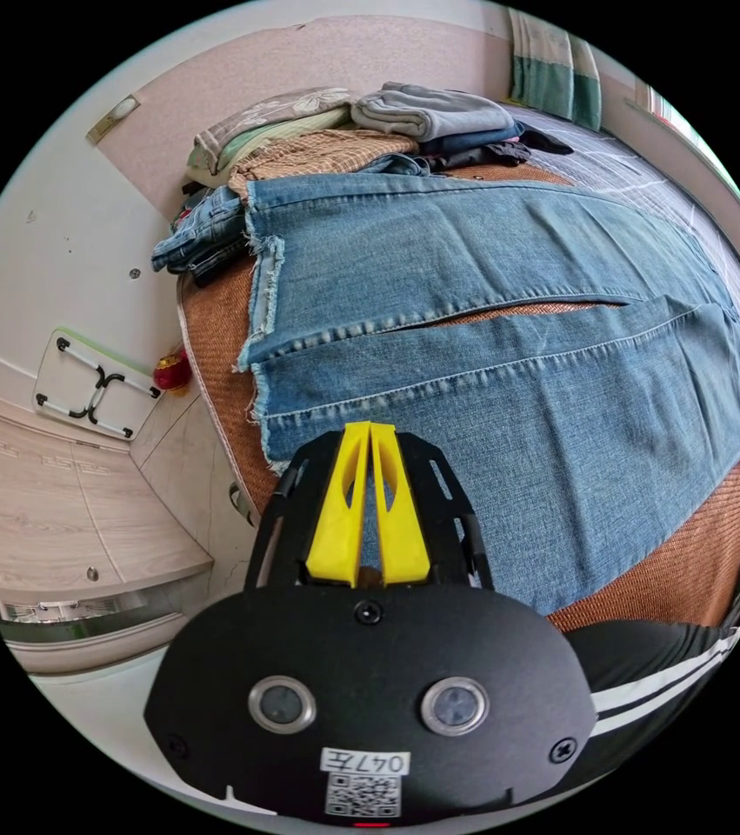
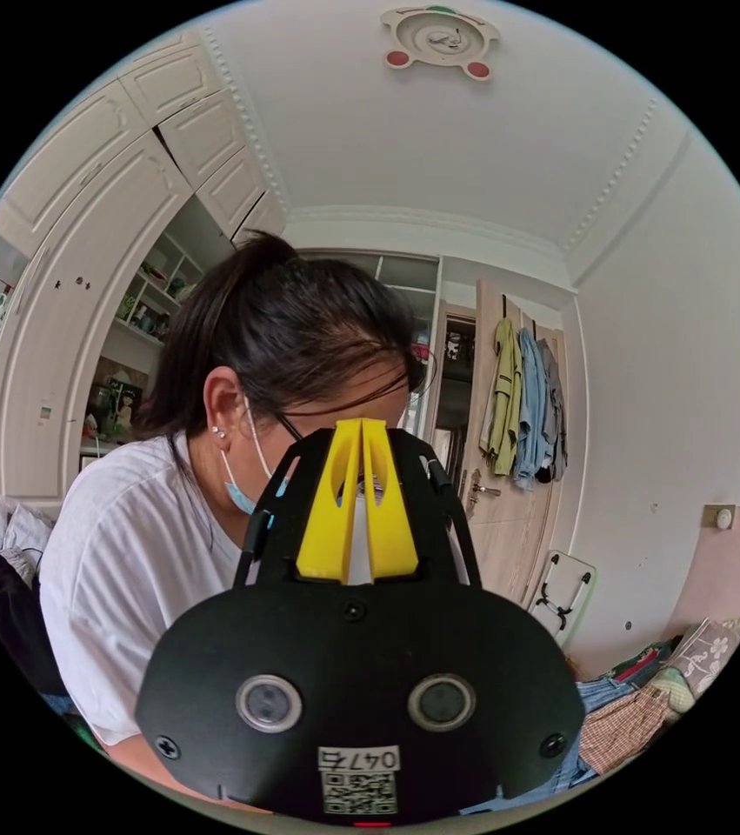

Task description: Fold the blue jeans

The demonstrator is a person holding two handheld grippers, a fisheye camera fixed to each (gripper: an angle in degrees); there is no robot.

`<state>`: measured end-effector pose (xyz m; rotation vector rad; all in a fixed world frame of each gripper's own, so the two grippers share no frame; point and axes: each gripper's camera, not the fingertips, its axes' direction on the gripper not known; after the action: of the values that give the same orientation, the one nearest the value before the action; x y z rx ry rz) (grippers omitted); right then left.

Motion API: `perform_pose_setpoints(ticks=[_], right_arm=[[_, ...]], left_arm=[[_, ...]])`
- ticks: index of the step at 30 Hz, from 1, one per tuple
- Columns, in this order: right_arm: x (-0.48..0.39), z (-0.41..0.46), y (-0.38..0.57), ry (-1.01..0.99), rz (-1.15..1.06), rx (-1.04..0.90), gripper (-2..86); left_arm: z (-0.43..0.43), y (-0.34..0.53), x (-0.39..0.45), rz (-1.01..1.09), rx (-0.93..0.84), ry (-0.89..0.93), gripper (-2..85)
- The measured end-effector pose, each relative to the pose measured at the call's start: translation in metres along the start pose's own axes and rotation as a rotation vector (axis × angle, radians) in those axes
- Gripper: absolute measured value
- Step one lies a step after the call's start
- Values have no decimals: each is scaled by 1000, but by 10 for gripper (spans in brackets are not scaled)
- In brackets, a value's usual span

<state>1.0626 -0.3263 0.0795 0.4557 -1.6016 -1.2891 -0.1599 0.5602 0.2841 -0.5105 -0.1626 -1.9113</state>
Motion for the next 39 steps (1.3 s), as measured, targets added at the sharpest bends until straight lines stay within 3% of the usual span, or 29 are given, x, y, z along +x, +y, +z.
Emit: perform_pose_setpoints(ticks=[29, 39], right_arm=[[152, 143, -75, -80, 95, 20, -8], [196, 211, -112, -15, 17, -10, -12]], left_arm=[[73, 51, -84, -2, 2, 9, -10], [111, 71, -135, 1, 0, 4, -10]])
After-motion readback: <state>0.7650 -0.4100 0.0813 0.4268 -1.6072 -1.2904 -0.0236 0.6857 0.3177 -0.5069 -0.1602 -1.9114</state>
